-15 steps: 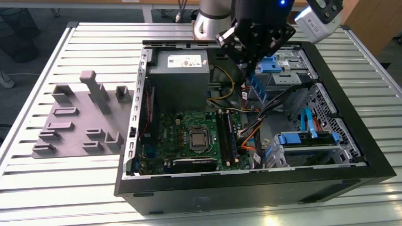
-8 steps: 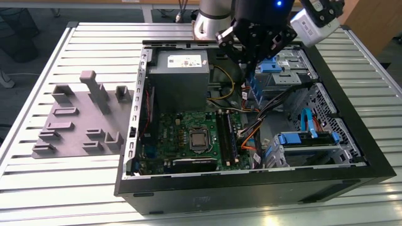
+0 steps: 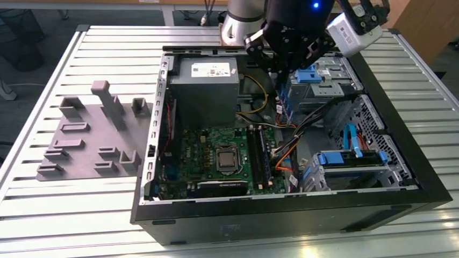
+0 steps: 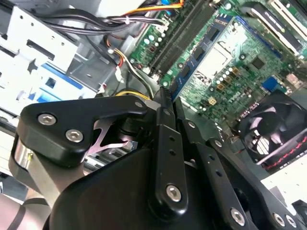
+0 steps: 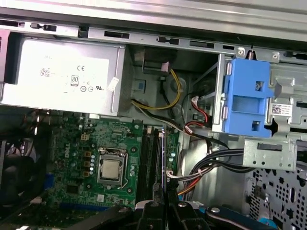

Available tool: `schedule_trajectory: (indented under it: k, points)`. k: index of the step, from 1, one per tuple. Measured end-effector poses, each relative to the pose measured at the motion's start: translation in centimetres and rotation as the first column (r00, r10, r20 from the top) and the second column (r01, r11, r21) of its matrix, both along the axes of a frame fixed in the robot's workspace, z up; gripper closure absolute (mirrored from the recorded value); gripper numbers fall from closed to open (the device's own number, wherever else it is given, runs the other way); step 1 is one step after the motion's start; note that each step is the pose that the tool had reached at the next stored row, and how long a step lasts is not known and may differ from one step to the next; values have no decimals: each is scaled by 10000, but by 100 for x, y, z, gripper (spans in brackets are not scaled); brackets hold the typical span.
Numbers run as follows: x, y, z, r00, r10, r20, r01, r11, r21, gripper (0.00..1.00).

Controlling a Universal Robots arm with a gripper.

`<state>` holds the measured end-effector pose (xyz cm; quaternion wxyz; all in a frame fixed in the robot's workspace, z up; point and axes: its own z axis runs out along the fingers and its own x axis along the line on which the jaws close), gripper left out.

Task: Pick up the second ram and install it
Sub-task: 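Insert the second ram into the second slot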

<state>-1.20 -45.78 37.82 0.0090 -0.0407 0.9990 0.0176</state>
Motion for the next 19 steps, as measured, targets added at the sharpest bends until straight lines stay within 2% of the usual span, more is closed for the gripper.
schedule_trajectory:
  k: [1,4,8,12,19]
  points:
    - [0,0,-36,10000,-13,-28,13,10000,61,86]
    - [0,-2,-56,10000,-56,-60,57,9999,114,86]
    - [0,-3,-92,9997,-199,-106,200,9997,127,86]
    - [0,-3,-121,9993,-342,-126,344,9992,180,86]
    - [-1,-23,-182,9984,-530,-217,534,9984,177,86]
